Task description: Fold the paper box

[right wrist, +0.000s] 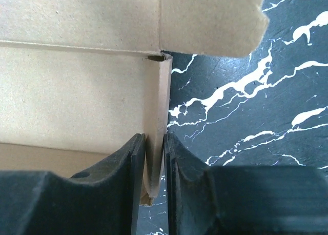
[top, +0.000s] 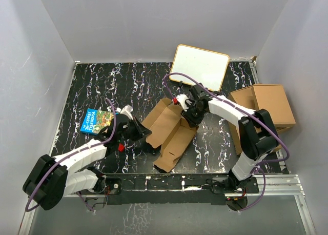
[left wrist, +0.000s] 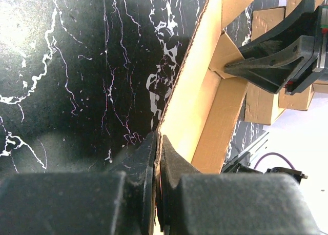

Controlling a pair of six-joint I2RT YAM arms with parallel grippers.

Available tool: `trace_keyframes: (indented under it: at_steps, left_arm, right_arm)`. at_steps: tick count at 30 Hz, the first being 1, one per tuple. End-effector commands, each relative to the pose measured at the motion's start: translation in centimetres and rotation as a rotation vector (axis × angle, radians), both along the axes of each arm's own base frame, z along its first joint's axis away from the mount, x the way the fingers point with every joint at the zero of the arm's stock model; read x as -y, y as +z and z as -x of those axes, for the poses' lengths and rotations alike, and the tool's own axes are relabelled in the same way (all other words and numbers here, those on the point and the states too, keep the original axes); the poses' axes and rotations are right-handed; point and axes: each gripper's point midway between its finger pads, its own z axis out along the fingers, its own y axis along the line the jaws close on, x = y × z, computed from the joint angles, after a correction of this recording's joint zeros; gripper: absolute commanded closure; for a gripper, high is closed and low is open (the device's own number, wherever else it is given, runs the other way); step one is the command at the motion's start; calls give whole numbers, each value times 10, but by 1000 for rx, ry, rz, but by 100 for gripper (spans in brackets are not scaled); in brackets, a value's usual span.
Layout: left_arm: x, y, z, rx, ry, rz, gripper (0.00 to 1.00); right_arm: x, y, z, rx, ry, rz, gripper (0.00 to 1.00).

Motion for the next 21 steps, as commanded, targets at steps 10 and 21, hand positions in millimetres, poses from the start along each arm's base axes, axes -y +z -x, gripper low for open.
trace_keyframes:
  at_steps: [10,21]
  left_arm:
    - [8,15,-3,48,-61,-38,100]
    - [11,23,-6,58,-78,-65,100]
  right_arm:
    - [-19,12,-19,203,34,-137,70]
    - [4,2,-39,344,-87,-48,92]
